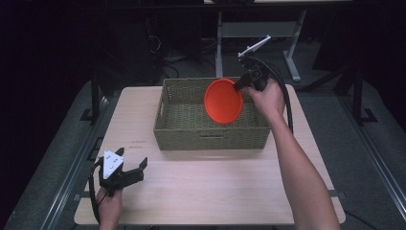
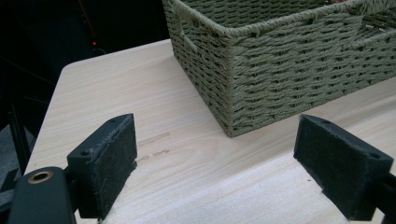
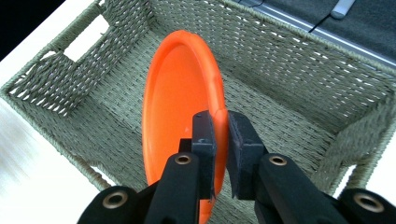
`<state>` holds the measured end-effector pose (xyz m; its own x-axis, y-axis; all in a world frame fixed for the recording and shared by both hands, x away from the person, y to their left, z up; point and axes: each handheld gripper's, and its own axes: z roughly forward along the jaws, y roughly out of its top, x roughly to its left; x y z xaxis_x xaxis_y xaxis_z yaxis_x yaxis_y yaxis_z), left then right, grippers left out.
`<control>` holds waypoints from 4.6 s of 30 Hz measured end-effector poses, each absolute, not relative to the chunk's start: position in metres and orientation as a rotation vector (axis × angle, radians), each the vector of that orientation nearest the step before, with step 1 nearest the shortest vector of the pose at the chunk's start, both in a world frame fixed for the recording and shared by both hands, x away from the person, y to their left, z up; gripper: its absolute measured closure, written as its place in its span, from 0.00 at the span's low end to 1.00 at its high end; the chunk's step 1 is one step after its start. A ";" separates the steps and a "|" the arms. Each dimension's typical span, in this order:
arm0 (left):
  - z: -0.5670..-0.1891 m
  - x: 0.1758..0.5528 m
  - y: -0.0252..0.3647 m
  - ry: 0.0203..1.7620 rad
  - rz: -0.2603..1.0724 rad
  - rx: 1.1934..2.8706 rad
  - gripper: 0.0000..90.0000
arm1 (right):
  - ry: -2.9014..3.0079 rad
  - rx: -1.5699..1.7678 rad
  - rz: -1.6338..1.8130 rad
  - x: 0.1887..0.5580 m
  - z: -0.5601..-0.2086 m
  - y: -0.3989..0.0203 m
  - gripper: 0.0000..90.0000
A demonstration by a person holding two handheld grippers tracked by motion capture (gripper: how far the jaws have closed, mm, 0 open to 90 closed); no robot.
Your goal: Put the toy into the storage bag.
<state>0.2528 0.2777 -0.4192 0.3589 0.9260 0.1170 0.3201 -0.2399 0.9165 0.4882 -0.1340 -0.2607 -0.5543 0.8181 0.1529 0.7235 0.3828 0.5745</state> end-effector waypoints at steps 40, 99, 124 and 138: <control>-0.419 0.253 0.279 1.118 0.892 1.757 0.14 | 2.501 1.547 0.819 0.502 -0.329 -0.142 0.91; -0.419 0.252 0.277 1.110 0.894 1.757 0.14 | 2.542 1.585 1.015 0.483 -0.332 -0.182 0.59; -0.419 0.252 0.276 1.105 0.893 1.762 0.14 | 2.564 1.476 1.182 0.454 -0.317 -0.191 0.40; -0.419 0.251 0.278 1.115 0.894 1.752 0.14 | 2.578 1.399 1.219 0.429 -0.310 -0.201 0.36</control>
<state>0.2511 0.2782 -0.4188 0.3459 0.9304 0.1215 0.3208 -0.2390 0.9165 0.4290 -0.2008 -0.3099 -0.6115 0.7014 0.3663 0.7281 0.3176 0.6074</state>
